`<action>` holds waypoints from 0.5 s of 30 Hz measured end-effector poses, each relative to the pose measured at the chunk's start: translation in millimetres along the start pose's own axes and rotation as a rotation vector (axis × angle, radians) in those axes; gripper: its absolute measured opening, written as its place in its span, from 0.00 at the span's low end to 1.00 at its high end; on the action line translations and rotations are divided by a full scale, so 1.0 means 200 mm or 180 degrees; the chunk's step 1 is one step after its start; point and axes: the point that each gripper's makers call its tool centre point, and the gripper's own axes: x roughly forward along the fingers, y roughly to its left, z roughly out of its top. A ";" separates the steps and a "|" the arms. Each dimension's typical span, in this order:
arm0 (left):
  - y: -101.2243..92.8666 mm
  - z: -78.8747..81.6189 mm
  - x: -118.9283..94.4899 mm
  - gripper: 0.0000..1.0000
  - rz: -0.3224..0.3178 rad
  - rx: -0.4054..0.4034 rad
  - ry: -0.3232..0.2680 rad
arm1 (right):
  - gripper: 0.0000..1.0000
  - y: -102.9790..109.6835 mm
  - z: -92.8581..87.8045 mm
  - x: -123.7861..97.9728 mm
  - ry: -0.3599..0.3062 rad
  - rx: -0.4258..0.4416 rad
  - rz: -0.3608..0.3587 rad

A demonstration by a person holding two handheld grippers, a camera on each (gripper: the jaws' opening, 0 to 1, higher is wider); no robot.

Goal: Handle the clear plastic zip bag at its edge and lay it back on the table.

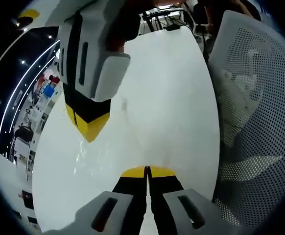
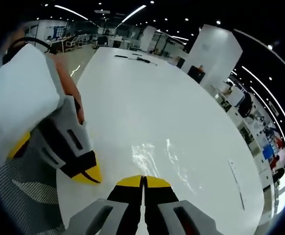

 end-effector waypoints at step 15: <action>0.01 0.00 0.00 0.00 0.0007 0.0009 0.0055 | 0.03 0.10 -0.10 0.06 0.0139 0.0079 0.0211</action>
